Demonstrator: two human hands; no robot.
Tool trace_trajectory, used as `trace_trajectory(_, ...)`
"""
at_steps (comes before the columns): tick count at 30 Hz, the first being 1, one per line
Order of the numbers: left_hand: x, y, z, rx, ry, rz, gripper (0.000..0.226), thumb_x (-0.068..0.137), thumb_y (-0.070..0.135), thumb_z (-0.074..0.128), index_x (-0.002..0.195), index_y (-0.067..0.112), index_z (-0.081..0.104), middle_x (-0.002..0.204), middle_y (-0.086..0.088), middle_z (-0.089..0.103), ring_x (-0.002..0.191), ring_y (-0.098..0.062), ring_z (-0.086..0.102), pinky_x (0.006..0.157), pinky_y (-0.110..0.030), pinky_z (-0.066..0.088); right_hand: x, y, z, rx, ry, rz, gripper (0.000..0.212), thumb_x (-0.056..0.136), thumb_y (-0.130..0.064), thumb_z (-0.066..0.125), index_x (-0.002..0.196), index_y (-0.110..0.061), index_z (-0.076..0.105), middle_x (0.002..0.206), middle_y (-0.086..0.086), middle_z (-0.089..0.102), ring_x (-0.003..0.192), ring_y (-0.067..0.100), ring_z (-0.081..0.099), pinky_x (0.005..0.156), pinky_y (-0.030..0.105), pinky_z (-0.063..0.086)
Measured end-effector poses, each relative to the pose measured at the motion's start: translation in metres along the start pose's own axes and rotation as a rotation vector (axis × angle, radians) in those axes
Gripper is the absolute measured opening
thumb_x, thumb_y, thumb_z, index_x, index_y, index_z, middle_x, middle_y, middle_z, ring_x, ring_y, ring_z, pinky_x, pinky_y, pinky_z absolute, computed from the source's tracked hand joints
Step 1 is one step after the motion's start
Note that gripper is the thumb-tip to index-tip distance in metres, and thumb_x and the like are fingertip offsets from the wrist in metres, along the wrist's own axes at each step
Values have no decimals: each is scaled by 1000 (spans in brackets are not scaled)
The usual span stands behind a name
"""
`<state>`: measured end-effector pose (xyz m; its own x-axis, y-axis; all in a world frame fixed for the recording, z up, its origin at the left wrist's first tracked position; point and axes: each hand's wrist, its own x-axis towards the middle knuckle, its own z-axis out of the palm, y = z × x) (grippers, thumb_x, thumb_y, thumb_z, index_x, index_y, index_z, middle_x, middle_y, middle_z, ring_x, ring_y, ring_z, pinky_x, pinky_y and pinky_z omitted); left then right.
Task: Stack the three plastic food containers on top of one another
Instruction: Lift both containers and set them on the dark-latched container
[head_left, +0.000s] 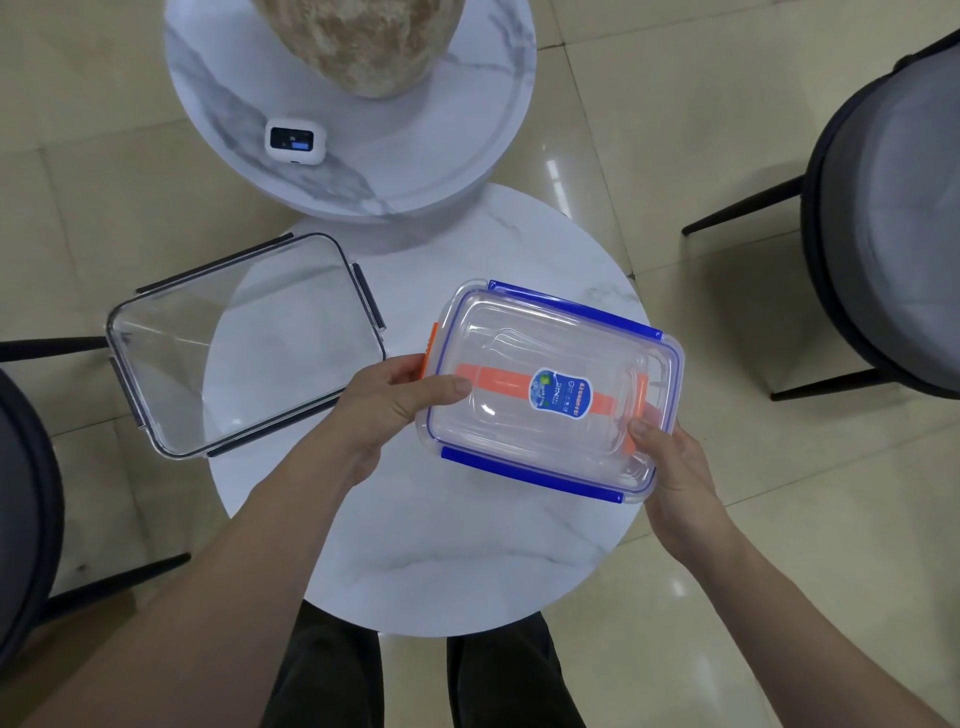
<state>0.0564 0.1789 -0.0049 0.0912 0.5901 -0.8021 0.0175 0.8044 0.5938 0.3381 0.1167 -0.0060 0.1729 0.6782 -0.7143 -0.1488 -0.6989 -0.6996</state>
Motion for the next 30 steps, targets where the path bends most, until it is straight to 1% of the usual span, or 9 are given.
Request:
trace_trajectory(6,-5,0,3,-32,5,-28,66,43,40,89,105,18,79,110,-7,80,107,-29,73,99,-43,57,-1,-14,-5,-21,-45,-22,34,80,-30,67,113,-21,67,102,2,80,96,26,77,72,38,64)
trace_trajectory(10,-20,10,6,-86,8,-29,33,72,19,86,103,17,77,113,-11,79,105,-28,73,97,-41,56,-11,-34,-8,-27,-64,-57,35,80,-28,76,112,-18,66,99,1,80,92,24,78,66,34,63)
trace_trajectory(13,-40,25,7,-123,17,-7,26,75,15,83,100,16,77,110,-11,79,98,-27,72,91,-38,56,-25,-52,-7,-19,-69,-89,40,77,-30,71,113,-15,66,98,3,80,90,24,78,64,32,62)
trace_trajectory(15,-55,37,6,-138,8,15,33,70,16,86,102,14,77,107,-10,79,97,-27,73,88,-36,57,-37,-65,-7,-15,-76,-109,43,79,-29,67,118,-10,64,101,7,80,91,25,78,65,33,62)
trace_trajectory(17,-70,49,3,-136,-9,55,55,54,21,93,107,12,77,108,-11,80,100,-28,74,87,-35,58,-50,-78,-5,-20,-92,-139,52,77,-32,71,121,-6,63,103,10,79,91,27,78,66,34,62)
trace_trajectory(20,-81,60,0,-152,-5,95,71,41,36,89,106,13,78,106,-10,80,96,-25,75,80,-31,56,-61,-92,-1,-33,-90,-163,54,75,-35,72,121,-7,64,106,13,78,95,31,77,68,36,62)
trace_trajectory(25,-89,67,-8,-154,-14,114,64,48,31,92,108,14,77,104,-8,81,93,-22,75,77,-29,55,-67,-101,8,-58,-86,-186,40,80,-31,66,116,-14,67,107,13,78,97,33,76,75,44,62)
trace_trajectory(27,-92,67,-12,-172,-9,108,68,46,29,93,110,11,76,104,-9,80,86,-19,74,73,-28,55,-69,-103,14,-68,-94,-184,36,82,-29,65,115,-14,68,109,15,77,99,35,75,80,48,61)
trace_trajectory(30,-97,65,-22,-200,15,106,78,43,38,87,115,9,73,106,-9,79,86,-18,74,67,-24,56,-69,-104,25,-81,-109,-178,29,87,-27,69,114,-15,69,110,15,77,100,35,75,84,51,60)
